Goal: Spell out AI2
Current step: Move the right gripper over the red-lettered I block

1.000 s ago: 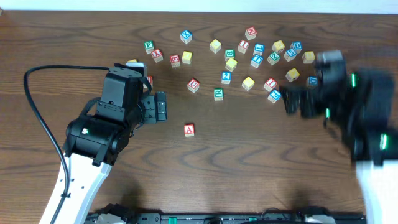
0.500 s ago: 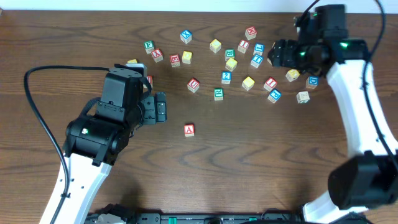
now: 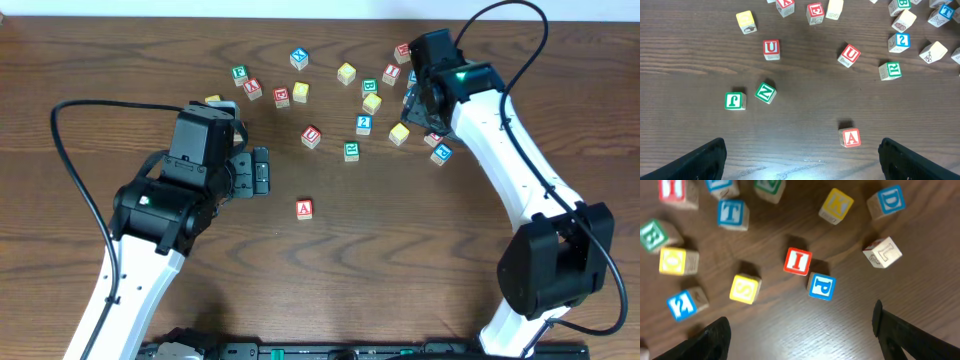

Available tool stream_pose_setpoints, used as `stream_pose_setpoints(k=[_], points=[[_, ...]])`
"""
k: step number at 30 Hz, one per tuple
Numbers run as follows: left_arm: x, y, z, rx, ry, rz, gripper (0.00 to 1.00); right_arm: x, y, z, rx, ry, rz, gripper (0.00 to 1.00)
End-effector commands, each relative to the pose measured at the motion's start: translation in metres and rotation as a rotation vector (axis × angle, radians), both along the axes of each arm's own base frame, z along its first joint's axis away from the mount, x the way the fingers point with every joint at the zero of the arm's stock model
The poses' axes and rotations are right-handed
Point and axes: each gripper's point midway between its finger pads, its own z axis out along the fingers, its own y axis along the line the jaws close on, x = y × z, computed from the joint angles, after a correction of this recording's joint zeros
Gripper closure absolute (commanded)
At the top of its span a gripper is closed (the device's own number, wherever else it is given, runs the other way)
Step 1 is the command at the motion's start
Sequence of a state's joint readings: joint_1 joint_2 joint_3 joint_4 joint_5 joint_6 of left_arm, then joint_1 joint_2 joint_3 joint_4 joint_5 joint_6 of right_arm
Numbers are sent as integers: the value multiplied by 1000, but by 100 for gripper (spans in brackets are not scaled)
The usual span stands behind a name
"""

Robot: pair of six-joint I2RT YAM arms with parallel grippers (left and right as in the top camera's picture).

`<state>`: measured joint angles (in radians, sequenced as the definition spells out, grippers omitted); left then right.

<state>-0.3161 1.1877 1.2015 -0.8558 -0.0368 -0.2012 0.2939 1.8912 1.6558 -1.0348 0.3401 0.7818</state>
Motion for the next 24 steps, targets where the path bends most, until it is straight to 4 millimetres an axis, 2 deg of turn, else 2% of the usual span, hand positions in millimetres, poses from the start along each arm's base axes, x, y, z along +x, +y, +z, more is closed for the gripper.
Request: stream_pose_setpoints(k=[1,6,14,19,24], points=[[4,3,5,20,-15,0,5,9,-11,14,-3,-88,-135,13],[7,2,6,16,-28,0,5,11,-8,9,32,-76,-123,13],[7,2,6,16,-30,0,4,14,-9,-26,39,7,-132,14],[7,4,2,31,-23,0,5,18,-10,-43,31,29,-136,19],[7,5,-3,39,-12,3,5,25,-10,-46,34,13,-130,20]])
